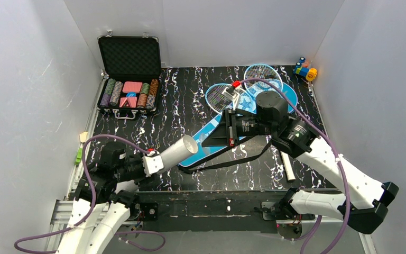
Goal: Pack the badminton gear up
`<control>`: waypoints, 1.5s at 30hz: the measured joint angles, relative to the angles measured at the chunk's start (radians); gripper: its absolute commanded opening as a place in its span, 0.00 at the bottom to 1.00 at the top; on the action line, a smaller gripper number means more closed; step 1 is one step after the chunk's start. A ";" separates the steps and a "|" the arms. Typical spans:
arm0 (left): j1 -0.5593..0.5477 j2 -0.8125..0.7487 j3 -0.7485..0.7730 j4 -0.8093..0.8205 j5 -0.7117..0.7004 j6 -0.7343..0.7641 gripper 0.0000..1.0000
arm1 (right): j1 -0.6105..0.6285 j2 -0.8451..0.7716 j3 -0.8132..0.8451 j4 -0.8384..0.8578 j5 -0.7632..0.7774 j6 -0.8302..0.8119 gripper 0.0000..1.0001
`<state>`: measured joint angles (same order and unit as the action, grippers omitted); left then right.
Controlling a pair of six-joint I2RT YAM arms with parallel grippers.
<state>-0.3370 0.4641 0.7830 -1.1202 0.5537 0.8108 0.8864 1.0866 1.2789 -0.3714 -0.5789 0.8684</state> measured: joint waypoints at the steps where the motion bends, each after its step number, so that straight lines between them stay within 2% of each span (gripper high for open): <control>1: 0.000 0.000 0.000 0.000 0.003 0.005 0.21 | 0.001 0.006 -0.001 0.007 -0.001 0.002 0.01; 17: 0.000 -0.014 0.002 -0.001 0.034 0.051 0.20 | 0.060 0.111 -0.002 0.084 0.000 0.022 0.01; 45: 0.000 -0.031 0.002 -0.025 0.049 0.064 0.16 | 0.072 0.132 -0.085 0.205 -0.012 0.060 0.01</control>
<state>-0.3370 0.4335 0.7853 -1.1454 0.6029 0.8753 0.9581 1.2182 1.1938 -0.1661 -0.5911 0.9283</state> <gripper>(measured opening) 0.509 0.022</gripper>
